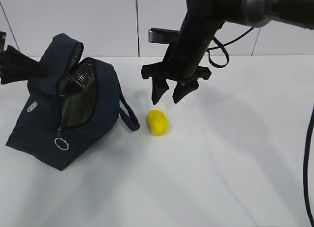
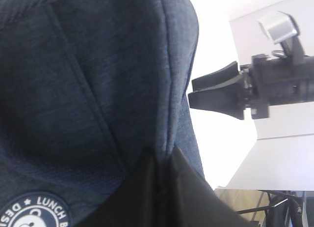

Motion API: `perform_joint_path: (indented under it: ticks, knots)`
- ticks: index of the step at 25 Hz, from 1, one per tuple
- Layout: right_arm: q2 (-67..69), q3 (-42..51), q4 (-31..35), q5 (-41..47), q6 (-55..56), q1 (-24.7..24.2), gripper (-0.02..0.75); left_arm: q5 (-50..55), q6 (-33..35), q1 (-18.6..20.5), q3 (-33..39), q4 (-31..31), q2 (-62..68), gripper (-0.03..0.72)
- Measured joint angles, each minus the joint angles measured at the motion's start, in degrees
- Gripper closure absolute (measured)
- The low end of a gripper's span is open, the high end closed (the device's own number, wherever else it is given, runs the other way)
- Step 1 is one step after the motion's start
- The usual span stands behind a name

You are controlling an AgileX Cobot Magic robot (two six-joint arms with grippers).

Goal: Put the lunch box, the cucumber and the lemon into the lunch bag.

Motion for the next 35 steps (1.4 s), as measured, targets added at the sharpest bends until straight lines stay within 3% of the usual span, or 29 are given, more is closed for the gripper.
perform_joint_path:
  ticks: [16,35]
  knots:
    - [5.23,0.0,-0.11,-6.84,0.11,0.32,0.297,0.0,0.0,0.0,0.0,0.36,0.0,0.677]
    - [9.36,-1.18,0.0,-8.76,0.2,0.44,0.298,0.0,0.0,0.0,0.0,0.63,0.0,0.677]
